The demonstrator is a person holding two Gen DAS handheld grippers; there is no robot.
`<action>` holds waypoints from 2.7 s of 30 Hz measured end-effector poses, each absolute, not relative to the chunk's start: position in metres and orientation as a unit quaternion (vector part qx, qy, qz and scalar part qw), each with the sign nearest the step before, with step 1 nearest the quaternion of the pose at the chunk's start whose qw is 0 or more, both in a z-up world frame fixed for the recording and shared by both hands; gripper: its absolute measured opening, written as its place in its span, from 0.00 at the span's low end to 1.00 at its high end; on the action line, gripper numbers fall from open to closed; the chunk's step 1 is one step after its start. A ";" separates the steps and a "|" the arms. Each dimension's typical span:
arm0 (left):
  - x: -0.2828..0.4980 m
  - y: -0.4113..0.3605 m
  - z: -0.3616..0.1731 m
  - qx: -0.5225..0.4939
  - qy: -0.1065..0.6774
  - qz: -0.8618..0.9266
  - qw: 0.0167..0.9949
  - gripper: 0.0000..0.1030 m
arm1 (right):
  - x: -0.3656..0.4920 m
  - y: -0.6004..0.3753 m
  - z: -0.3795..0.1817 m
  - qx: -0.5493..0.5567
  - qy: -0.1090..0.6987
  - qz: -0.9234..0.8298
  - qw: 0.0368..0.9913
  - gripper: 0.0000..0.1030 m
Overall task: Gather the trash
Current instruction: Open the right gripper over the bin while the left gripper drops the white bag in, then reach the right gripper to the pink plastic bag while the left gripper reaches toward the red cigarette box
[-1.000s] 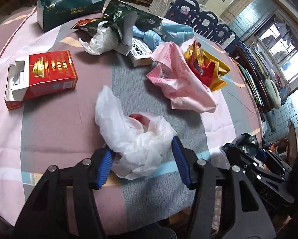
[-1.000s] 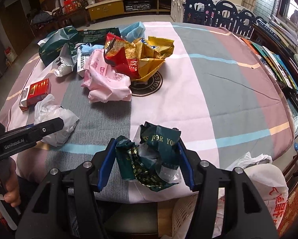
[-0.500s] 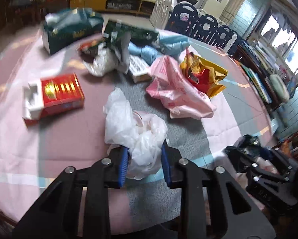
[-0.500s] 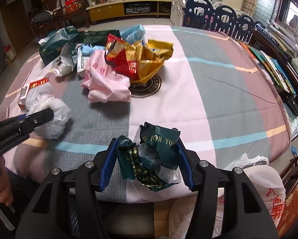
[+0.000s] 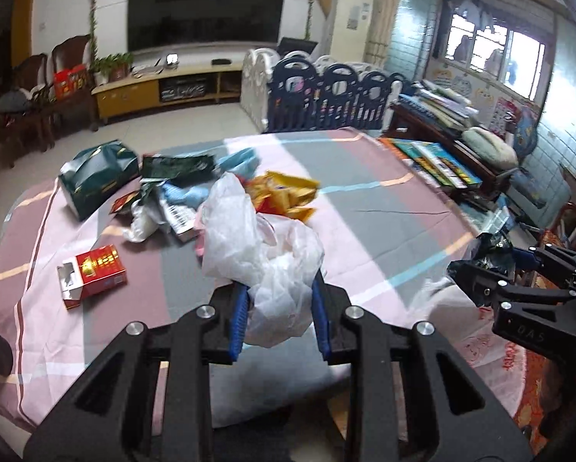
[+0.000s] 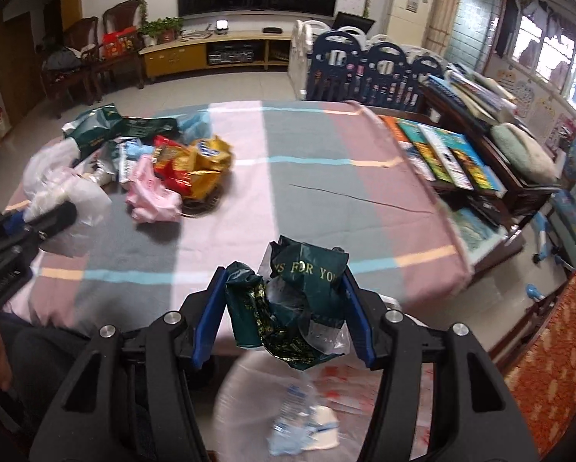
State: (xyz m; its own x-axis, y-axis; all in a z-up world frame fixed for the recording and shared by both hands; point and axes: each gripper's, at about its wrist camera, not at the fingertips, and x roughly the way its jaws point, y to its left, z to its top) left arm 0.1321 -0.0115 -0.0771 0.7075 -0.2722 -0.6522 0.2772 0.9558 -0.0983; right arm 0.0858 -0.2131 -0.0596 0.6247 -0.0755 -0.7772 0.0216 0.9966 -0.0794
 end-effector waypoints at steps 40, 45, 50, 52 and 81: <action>0.020 -0.172 -0.098 0.111 0.403 -0.294 0.860 0.84 | -0.007 -0.338 -0.069 0.069 0.482 -0.092 0.868 0.65; 0.023 -0.168 -0.098 0.104 0.405 -0.285 0.863 0.84 | -0.006 -0.335 -0.067 0.070 0.479 -0.093 0.870 0.71; 0.025 -0.163 -0.095 0.103 0.401 -0.268 0.870 0.84 | -0.007 -0.326 -0.062 0.046 0.468 -0.097 0.877 0.71; 0.026 -0.161 -0.093 0.107 0.395 -0.252 0.877 0.84 | -0.008 -0.324 -0.059 0.038 0.462 -0.100 0.881 0.71; 0.125 0.103 -0.118 -0.047 0.417 0.133 0.898 0.76 | 0.246 -0.048 -0.135 -0.113 0.441 0.047 0.889 0.74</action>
